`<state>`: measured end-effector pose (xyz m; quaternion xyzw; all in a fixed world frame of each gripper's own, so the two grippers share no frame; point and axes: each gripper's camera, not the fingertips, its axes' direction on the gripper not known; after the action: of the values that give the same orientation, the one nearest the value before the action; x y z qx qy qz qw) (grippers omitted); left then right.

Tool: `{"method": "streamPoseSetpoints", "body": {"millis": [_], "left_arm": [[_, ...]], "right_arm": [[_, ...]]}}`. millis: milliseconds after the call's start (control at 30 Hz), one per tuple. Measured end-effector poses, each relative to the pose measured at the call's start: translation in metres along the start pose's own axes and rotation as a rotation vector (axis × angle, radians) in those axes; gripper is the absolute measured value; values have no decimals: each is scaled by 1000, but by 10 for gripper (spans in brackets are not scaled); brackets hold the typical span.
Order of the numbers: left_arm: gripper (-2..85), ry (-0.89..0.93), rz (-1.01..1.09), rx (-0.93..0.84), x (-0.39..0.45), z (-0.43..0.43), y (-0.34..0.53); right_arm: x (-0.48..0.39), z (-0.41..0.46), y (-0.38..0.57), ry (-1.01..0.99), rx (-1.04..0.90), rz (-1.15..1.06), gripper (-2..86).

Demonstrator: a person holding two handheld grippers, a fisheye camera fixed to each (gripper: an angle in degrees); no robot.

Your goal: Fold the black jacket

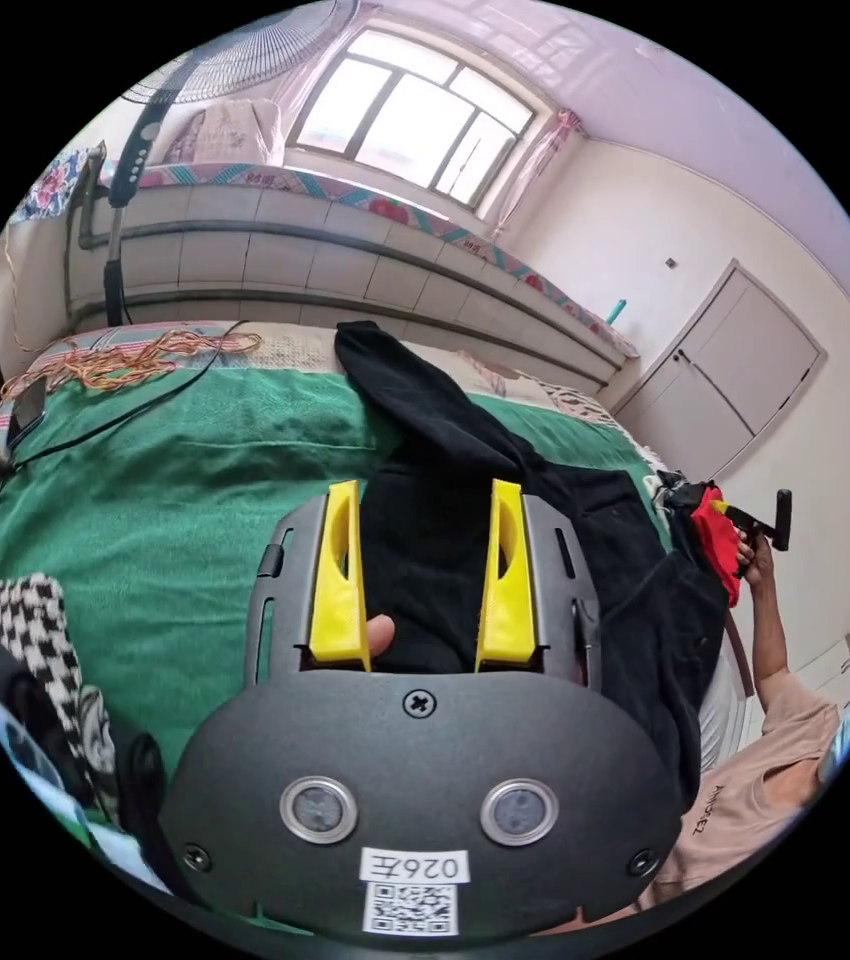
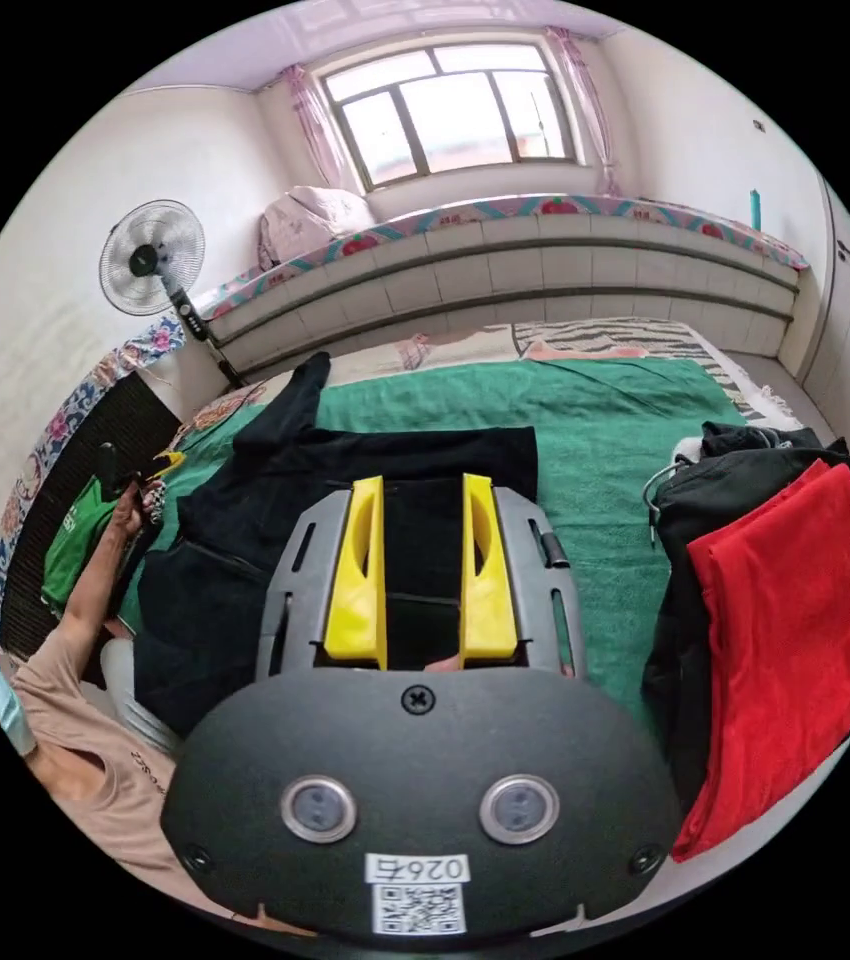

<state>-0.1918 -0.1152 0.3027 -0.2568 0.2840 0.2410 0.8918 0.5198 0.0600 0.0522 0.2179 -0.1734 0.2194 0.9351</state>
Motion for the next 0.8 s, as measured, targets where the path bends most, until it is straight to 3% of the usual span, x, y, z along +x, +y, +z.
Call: {"method": "streamPoseSetpoints", "body": {"millis": [167,300,367,433,500,633,733,800], "left_arm": [[294,-65,9,-251,-12,108,-77],[373,132,46,-451,2,183,-112],[305,-138,142,-578,33,211,-126],[184,-280,279,-654,58,228,-128],[34,-156,304,-581,74,210,-139],[6,-52,341,-377,78,151,-162],[-1,47,235,-209,43,122,-181],[-2,91,114,-172,4,128,-191]], "right_arm": [[100,145,-54,67,-141,138,155],[141,223,-63,-31,-263,219,191],[127,241,-62,190,-286,105,103],[115,238,-63,173,-291,38,39],[102,217,-65,194,-243,-34,21],[66,139,-69,203,-70,-179,12],[54,113,-89,289,31,-241,14],[71,133,-116,303,-21,-238,28]]}}
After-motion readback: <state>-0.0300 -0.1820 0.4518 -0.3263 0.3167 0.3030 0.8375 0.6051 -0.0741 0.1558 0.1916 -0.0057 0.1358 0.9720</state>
